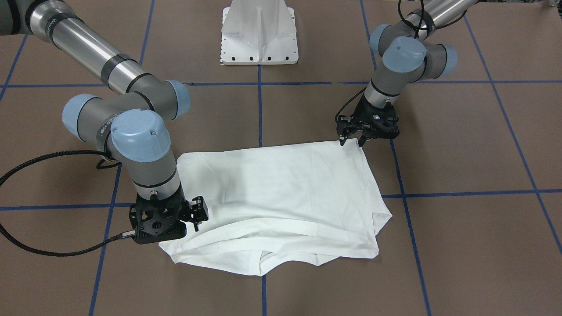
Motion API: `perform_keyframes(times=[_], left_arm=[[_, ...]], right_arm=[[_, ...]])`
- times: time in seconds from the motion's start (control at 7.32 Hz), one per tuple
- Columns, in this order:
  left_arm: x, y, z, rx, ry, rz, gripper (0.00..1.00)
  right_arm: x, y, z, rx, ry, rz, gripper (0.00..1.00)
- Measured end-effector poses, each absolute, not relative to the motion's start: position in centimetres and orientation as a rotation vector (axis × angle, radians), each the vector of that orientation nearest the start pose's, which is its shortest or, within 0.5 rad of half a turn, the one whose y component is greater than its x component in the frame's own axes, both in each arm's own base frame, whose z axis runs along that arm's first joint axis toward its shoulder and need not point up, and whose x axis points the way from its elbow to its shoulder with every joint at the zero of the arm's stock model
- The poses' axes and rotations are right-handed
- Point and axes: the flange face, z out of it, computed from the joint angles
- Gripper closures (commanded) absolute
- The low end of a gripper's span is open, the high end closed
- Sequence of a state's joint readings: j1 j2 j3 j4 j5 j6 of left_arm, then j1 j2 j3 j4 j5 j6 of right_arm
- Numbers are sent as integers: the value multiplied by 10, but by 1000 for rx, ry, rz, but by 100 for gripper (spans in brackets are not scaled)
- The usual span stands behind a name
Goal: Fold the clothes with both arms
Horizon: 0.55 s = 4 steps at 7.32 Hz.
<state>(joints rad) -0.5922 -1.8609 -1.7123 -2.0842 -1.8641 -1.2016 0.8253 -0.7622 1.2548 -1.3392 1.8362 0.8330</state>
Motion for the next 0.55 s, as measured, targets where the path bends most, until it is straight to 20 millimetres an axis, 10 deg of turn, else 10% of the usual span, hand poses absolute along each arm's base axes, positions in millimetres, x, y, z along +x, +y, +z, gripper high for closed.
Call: perform_keyframes(times=[0.55], left_arm=[[442,-429,376,205,960,-52,100]], right_arm=[[-461,-653,276,327,-689,-21,0]])
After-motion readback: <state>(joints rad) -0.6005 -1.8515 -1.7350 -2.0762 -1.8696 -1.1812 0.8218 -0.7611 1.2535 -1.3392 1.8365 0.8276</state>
